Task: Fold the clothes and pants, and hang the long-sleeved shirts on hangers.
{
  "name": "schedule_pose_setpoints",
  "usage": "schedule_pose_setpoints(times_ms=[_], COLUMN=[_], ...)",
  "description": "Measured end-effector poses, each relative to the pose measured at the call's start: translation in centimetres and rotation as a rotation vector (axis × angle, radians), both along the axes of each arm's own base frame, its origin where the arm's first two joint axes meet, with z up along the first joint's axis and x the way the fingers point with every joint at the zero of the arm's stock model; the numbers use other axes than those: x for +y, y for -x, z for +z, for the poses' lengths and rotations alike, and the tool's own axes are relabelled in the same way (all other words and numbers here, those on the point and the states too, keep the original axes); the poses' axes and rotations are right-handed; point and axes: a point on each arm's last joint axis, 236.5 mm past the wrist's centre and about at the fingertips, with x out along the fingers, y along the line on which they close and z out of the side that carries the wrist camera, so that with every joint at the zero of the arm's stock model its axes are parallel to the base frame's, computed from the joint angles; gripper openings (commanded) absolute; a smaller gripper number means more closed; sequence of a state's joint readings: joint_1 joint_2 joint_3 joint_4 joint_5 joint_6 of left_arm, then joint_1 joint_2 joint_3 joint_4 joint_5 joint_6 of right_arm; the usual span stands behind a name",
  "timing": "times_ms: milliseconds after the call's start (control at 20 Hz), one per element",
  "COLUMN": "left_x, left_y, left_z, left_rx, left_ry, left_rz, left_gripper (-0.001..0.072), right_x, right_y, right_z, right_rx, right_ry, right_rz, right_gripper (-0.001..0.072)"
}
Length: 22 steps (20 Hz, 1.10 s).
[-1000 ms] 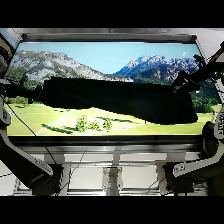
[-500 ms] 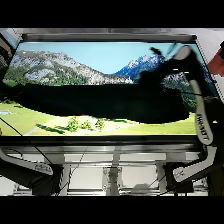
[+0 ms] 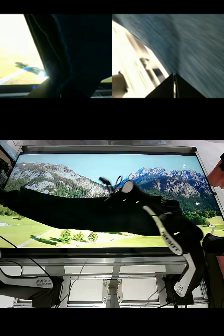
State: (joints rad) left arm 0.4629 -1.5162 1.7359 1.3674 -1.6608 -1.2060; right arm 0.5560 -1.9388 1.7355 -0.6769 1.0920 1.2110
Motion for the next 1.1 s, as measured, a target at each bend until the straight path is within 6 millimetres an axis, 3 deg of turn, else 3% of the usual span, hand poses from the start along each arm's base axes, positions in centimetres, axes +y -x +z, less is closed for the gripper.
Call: schedule_pose_setpoints(times_ms=[200, 400, 600, 750, 900, 1100], left_x=[-1.2, -1.8, -2.9, -4.0, -4.6, -5.8], left_y=[-0.1, -0.2, -0.6, -1.0, -1.2, -1.5], left_z=[1.6, 2.2, 2.7, 3.1, 3.3, 3.5], left_rx=[-0.047, -0.067, -0.092, -0.115, -0.126, -0.137], left_ry=[0.017, 0.034, 0.081, 0.124, 0.148, 0.157], left_rz=[-0.016, -0.020, -0.028, -0.038, -0.047, -0.096], left_gripper=[0.0025, 0.0025, 0.0025, 0.0024, 0.0024, 0.0024], right_x=[5.1, 9.1, 10.9, 11.3, 10.6, 7.1], right_y=[1.5, 5.2, 8.9, 9.8, 9.5, 7.9], right_z=[-1.8, -4.1, -7.1, -7.8, -6.1, -0.9], right_rx=[0.023, 0.081, 0.164, 0.187, 0.197, 0.198], right_ry=[-0.055, -0.058, -0.019, -0.009, -0.022, -0.045], right_rz=[0.041, 0.134, 0.196, 0.211, 0.237, 0.280], right_gripper=[0.0012, 0.0012, 0.0012, 0.0012, 0.0012, 0.0012])
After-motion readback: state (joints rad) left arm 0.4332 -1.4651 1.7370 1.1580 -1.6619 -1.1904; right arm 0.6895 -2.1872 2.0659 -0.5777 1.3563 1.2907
